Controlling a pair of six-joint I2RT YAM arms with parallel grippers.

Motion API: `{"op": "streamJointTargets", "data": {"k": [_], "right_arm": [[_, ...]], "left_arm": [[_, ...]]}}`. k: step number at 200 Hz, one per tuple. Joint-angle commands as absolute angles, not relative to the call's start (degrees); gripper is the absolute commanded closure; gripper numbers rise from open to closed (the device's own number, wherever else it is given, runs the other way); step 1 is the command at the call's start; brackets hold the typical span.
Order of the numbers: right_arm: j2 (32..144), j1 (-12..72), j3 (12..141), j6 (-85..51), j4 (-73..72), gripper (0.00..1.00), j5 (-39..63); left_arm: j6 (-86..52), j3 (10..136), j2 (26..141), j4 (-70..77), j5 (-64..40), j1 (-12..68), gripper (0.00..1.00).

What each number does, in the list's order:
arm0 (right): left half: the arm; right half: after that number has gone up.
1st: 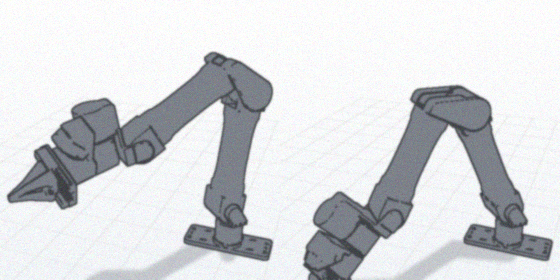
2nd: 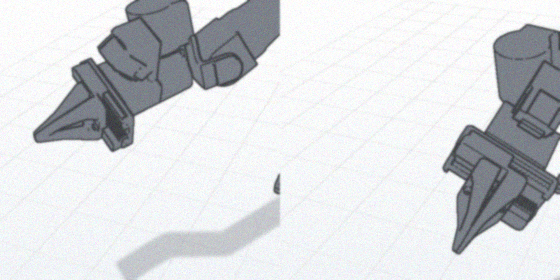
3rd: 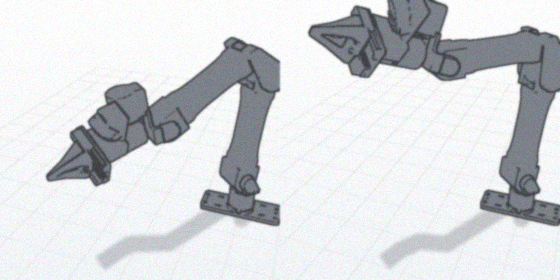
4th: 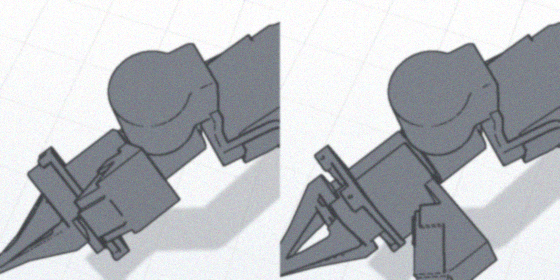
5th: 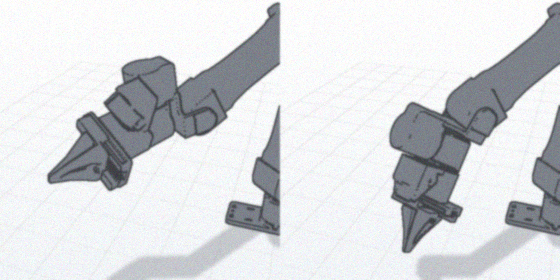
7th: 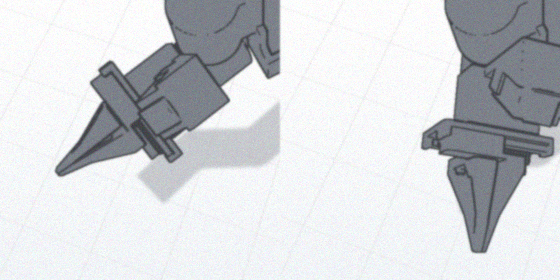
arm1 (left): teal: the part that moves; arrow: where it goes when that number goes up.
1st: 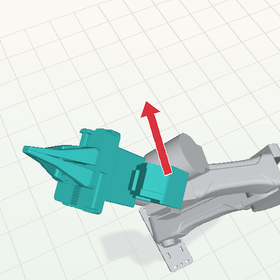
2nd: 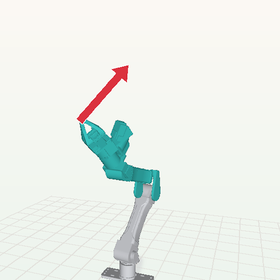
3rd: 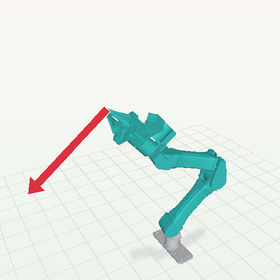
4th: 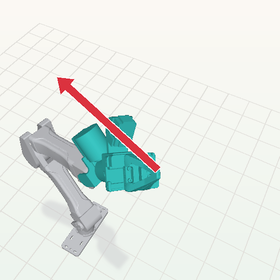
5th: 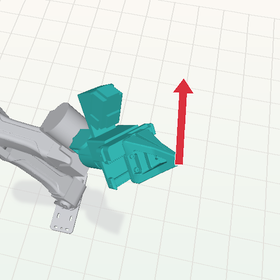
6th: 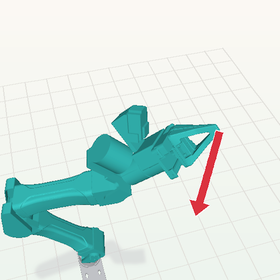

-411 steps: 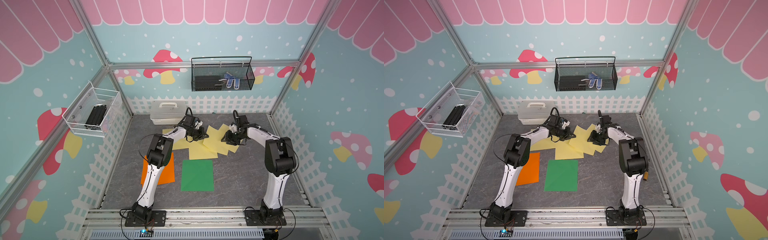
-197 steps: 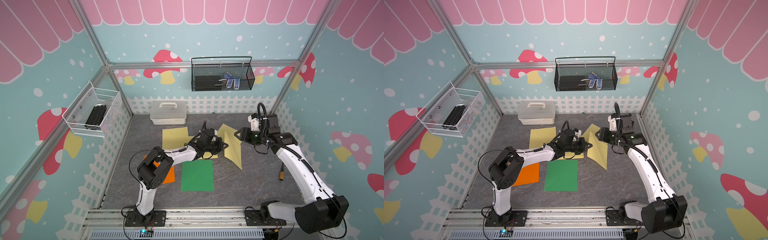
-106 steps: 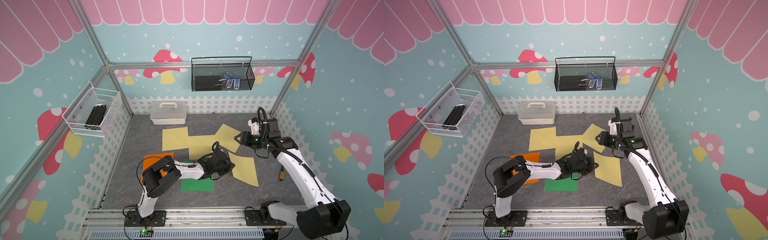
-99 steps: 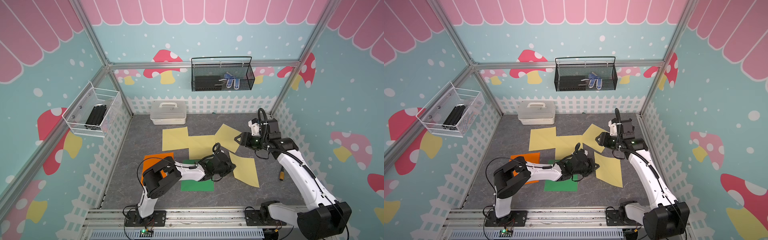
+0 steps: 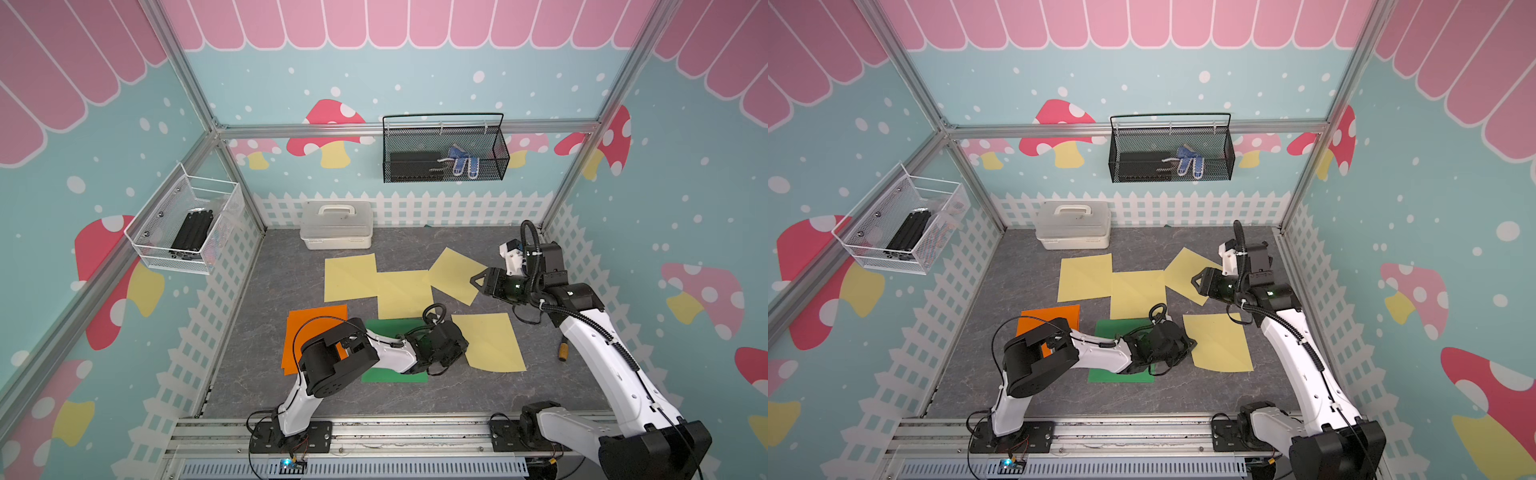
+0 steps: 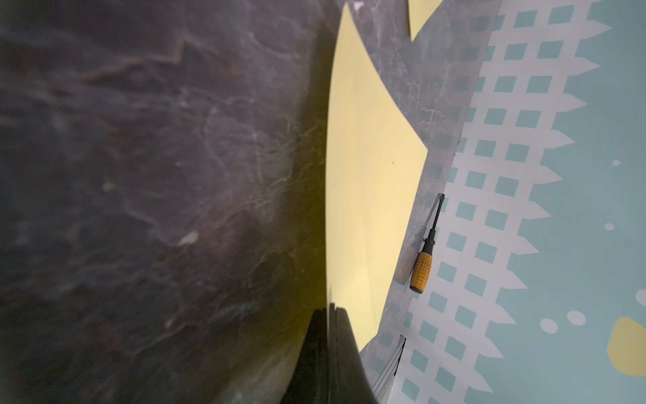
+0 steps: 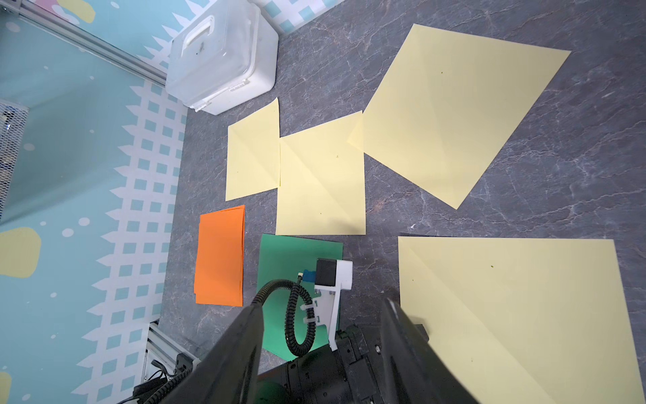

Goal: Sort the scattered colored papers by color
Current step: Place the colored paper at the center of the board.

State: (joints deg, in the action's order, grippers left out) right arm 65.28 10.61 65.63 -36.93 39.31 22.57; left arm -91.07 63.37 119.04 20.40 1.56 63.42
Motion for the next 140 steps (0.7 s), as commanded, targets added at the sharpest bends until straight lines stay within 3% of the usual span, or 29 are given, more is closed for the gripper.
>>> {"op": "streamJointTargets", "data": {"k": [1, 30, 57, 140], "right_arm": [[64.84, 10.99, 64.86, -37.27, 38.68, 0.43, 23.02], [65.10, 11.03, 64.69, -37.23, 38.56, 0.42, 22.90], [65.42, 11.01, 64.91, -37.24, 38.53, 0.43, 22.64], [65.69, 10.99, 64.78, -37.60, 37.75, 0.43, 22.59]], "left_arm": [[-93.76, 63.05, 119.74, 21.05, 3.15, 64.11, 1.00], [-94.34, 62.54, 119.75, 20.82, 2.94, 64.14, 0.81], [-94.27, 62.62, 119.12, 18.57, 2.59, 64.14, 0.72], [-86.97, 65.00, 111.30, -3.82, 7.00, 64.09, 0.70]]}}
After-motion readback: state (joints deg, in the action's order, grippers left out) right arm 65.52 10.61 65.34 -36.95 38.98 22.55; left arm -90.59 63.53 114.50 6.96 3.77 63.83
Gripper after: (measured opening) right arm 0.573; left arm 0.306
